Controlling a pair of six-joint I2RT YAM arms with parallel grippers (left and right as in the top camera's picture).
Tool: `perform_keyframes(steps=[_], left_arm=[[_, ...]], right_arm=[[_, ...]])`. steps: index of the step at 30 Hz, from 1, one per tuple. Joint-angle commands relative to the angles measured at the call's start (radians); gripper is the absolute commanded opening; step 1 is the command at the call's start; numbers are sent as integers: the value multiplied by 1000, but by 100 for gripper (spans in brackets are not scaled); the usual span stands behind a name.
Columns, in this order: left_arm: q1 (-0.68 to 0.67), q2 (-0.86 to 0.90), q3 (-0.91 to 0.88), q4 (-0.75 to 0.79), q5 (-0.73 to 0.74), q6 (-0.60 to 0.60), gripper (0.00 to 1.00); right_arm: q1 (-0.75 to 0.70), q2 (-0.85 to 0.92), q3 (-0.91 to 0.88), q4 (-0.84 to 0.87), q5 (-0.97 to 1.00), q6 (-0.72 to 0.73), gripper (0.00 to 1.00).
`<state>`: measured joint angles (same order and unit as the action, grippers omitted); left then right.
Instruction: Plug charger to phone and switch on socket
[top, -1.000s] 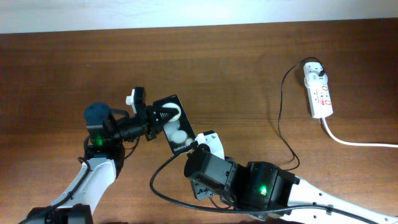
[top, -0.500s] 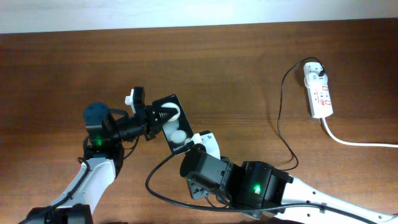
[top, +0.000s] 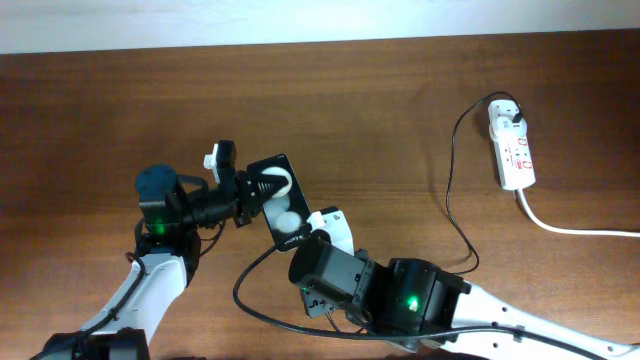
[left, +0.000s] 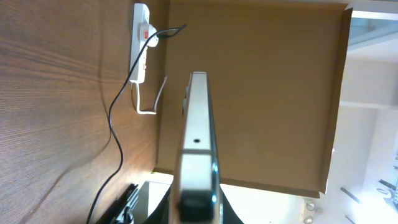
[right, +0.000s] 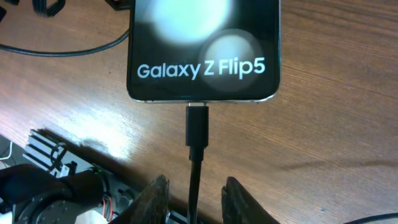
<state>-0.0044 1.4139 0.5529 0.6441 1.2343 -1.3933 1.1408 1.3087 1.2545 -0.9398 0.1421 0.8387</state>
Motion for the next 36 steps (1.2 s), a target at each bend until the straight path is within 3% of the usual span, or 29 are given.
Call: perform_keyframes(steps=[1, 10, 36], left_arm=[[-1, -2, 11, 6, 11, 15, 0], [-2, -2, 11, 6, 39, 15, 0], [-2, -2, 11, 6, 144, 11, 0]], right_arm=[[4, 15, -5, 3, 28, 5, 31], [3, 42, -5, 32, 55, 5, 4], [3, 42, -5, 129, 105, -22, 6]])
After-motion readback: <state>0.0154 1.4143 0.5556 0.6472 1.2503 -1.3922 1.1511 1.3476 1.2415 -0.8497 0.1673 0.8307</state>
